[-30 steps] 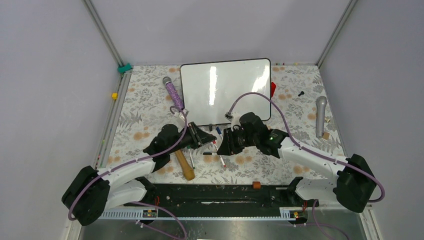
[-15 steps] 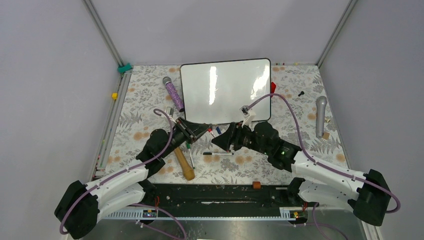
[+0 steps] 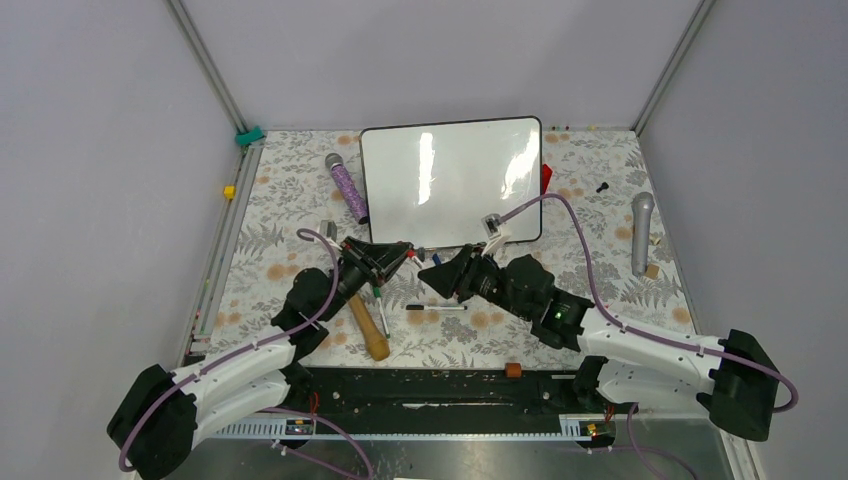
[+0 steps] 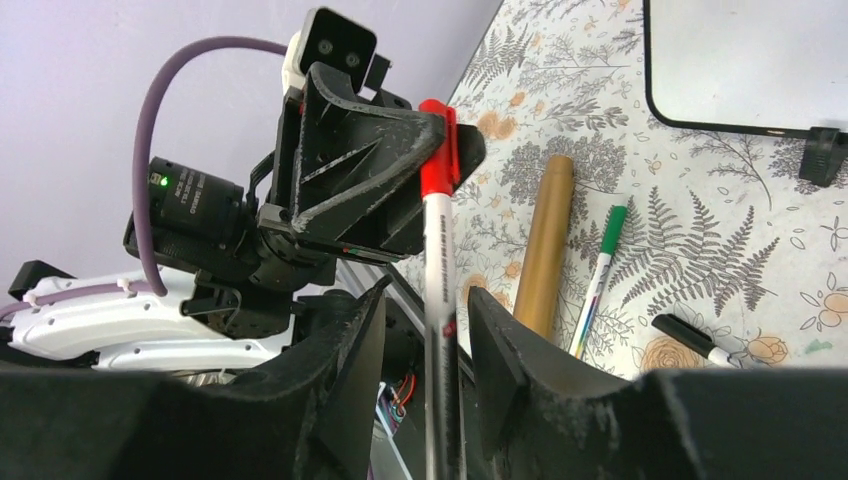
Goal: Write a sentence on the whiteboard
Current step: Open the whiteboard marker from the pen cap.
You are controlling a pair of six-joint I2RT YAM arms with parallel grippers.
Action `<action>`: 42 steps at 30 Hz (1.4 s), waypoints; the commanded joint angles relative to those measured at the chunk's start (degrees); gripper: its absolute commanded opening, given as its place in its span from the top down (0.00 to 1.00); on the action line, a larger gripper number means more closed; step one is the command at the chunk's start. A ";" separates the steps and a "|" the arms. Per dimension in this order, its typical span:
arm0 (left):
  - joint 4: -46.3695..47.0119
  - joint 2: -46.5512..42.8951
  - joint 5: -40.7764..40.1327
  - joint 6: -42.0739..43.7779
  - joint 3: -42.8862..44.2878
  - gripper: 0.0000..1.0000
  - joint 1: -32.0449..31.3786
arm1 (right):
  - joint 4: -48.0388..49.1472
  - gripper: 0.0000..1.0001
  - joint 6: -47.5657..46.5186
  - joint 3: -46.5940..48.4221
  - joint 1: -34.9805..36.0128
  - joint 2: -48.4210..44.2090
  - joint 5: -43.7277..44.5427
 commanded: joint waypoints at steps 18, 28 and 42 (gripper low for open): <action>5.69 -3.68 -7.70 -9.50 -2.06 1.00 -0.14 | 12.69 0.62 0.35 0.85 2.12 2.62 7.93; 1.88 -3.97 -7.33 -10.24 -0.88 1.00 -0.21 | 11.20 0.74 -0.30 3.04 2.23 3.88 8.11; 9.47 1.04 -6.06 -10.56 -1.06 1.00 -0.18 | 10.38 0.66 0.14 1.37 2.23 2.22 9.38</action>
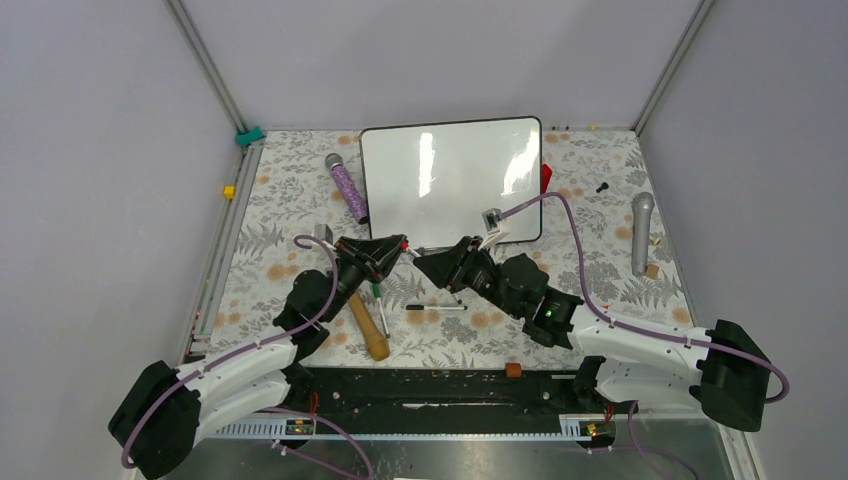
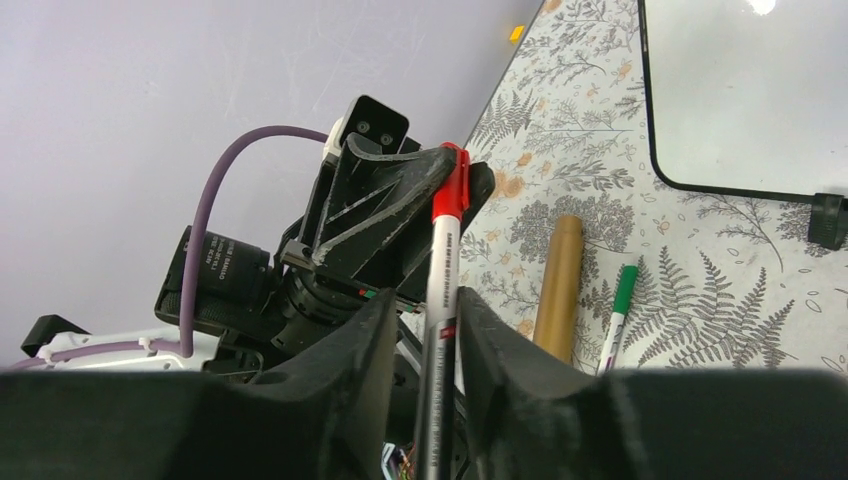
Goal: Write a sentence on the whiteboard
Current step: Open the whiteboard marker from the pen cap.
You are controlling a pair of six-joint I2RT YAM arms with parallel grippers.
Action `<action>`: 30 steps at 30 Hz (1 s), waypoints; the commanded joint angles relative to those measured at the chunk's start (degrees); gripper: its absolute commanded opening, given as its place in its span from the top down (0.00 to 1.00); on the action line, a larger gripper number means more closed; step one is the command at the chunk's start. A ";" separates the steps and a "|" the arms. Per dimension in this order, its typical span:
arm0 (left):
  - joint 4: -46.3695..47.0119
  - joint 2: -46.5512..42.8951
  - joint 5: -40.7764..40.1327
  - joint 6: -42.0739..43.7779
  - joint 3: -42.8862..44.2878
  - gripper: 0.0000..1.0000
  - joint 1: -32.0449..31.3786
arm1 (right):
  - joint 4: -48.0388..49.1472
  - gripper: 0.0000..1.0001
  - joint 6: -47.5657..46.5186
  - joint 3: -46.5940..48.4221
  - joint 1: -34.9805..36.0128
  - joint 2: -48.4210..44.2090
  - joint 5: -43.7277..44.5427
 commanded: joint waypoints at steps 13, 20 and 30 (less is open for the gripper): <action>5.27 -1.20 -3.06 -1.71 -1.07 1.00 -0.13 | 1.25 1.00 0.90 -0.07 0.66 -3.12 4.00; -6.28 -9.75 -6.07 0.87 -2.29 1.00 4.63 | -4.46 1.00 0.71 -3.05 0.66 -8.26 3.63; -29.65 -17.60 0.88 15.09 0.35 1.00 17.28 | -22.32 1.00 1.12 -7.10 0.66 -19.14 -0.61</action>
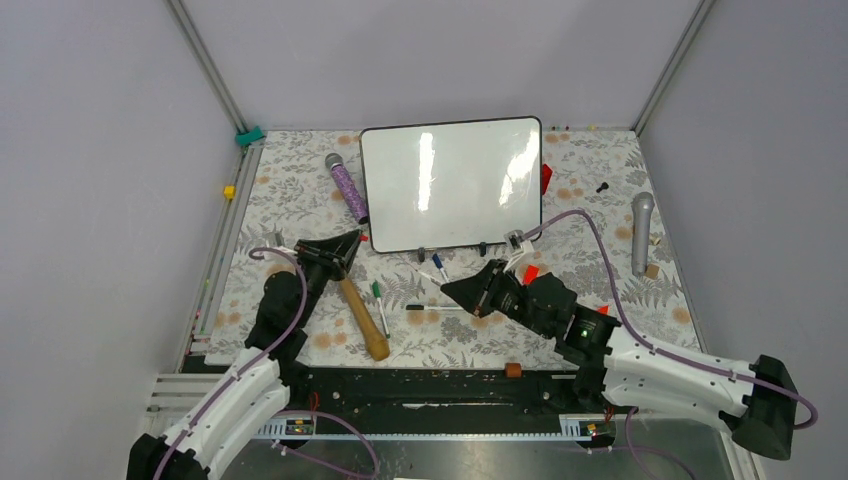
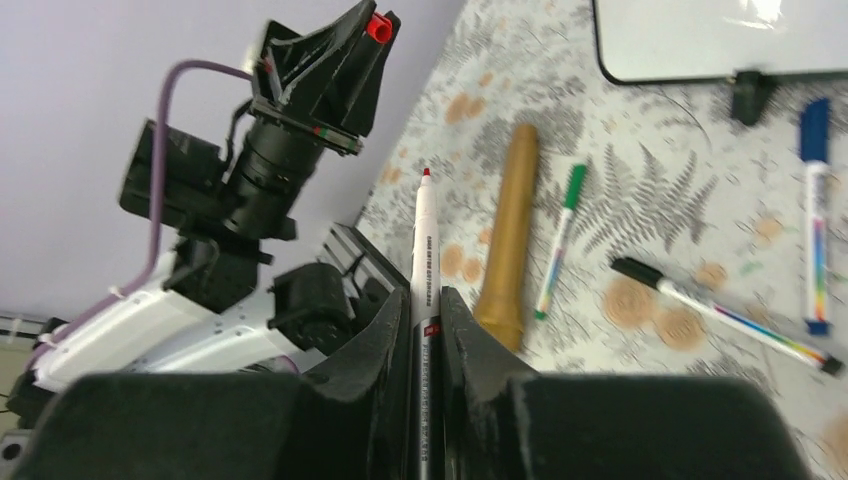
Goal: Write a sentence on the whiteboard
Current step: Open the whiteboard marker from the pen cap, then place the pen cap at the center of the board.
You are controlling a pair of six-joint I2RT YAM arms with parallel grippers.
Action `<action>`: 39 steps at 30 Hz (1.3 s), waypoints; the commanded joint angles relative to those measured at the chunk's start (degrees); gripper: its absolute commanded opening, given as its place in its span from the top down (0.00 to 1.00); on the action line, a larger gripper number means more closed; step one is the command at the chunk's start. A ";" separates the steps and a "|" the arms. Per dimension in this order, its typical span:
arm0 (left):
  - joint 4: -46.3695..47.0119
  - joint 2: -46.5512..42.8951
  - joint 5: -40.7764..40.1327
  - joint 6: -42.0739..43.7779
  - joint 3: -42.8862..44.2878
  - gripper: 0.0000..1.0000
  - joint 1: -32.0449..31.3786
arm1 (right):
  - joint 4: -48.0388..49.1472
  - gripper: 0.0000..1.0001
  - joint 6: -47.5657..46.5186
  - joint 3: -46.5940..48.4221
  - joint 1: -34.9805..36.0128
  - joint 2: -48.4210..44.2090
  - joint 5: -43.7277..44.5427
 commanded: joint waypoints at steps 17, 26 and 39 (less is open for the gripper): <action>-34.51 22.18 3.25 39.09 16.27 1.00 -6.33 | -49.93 1.00 -14.24 17.58 -0.15 -2.36 7.96; -37.35 34.39 0.12 40.28 21.09 1.00 -12.66 | -52.59 1.00 -15.55 17.46 -0.14 -4.82 9.22; -41.03 34.49 -0.60 43.64 23.74 0.49 -13.74 | -54.08 1.00 -15.06 17.17 -0.15 -5.43 10.03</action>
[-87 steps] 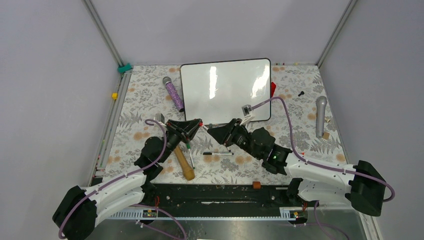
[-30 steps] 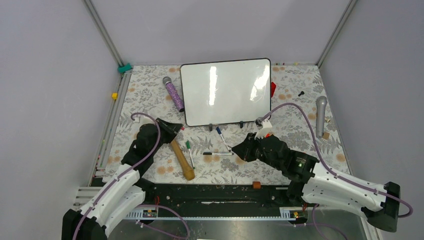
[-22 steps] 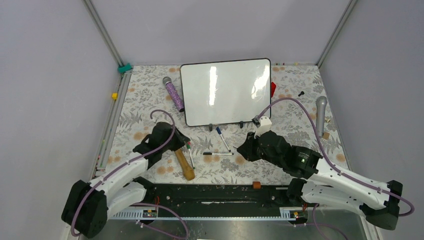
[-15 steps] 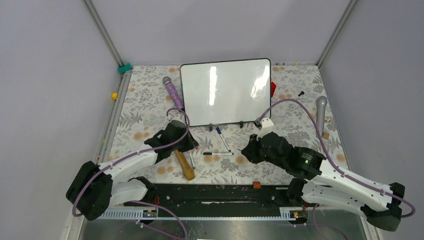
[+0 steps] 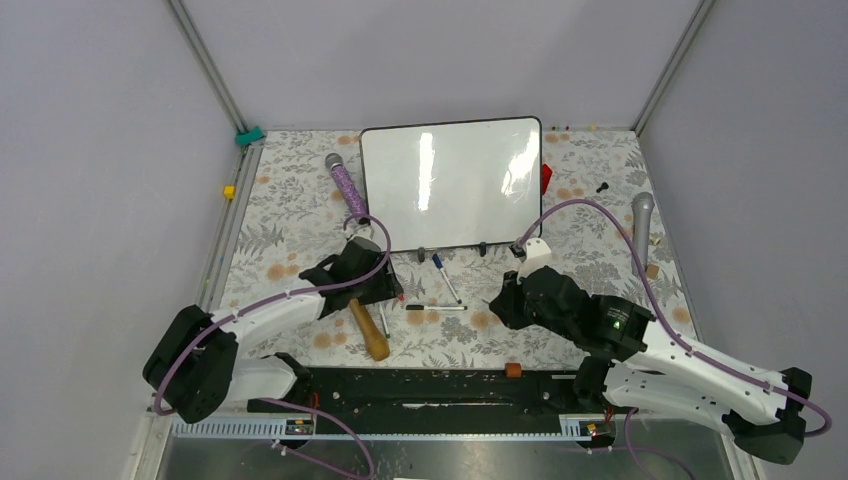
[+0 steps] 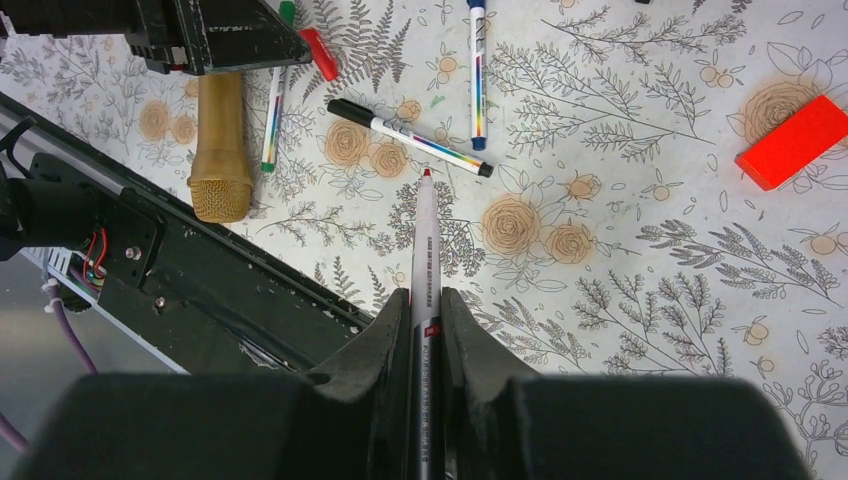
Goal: Write a sentence on the whiteboard
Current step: Place the pen cap at the center of the board.
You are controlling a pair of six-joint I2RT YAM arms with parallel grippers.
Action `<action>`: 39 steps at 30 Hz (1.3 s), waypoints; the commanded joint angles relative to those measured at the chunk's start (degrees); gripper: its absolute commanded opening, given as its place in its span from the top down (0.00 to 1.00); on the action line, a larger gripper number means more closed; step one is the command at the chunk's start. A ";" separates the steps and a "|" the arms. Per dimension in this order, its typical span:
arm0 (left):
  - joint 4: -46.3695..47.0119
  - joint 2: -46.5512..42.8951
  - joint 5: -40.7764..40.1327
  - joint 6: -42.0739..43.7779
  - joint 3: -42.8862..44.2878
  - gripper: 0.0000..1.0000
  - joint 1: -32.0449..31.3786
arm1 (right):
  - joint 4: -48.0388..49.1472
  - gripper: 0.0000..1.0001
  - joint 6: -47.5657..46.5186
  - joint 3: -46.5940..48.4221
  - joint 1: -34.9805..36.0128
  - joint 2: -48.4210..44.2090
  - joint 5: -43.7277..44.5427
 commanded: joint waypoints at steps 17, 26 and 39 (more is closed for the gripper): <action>-2.95 -21.35 6.67 4.14 -4.24 0.01 -0.27 | -27.71 1.00 13.63 15.55 -0.06 11.61 10.86; -3.71 -23.35 5.66 10.91 -4.54 0.01 -0.22 | -31.77 1.00 14.48 26.01 -0.10 19.51 15.17; 9.67 -21.52 -3.50 26.57 -1.83 0.02 6.80 | -12.06 1.00 -11.64 26.68 -3.28 18.86 16.69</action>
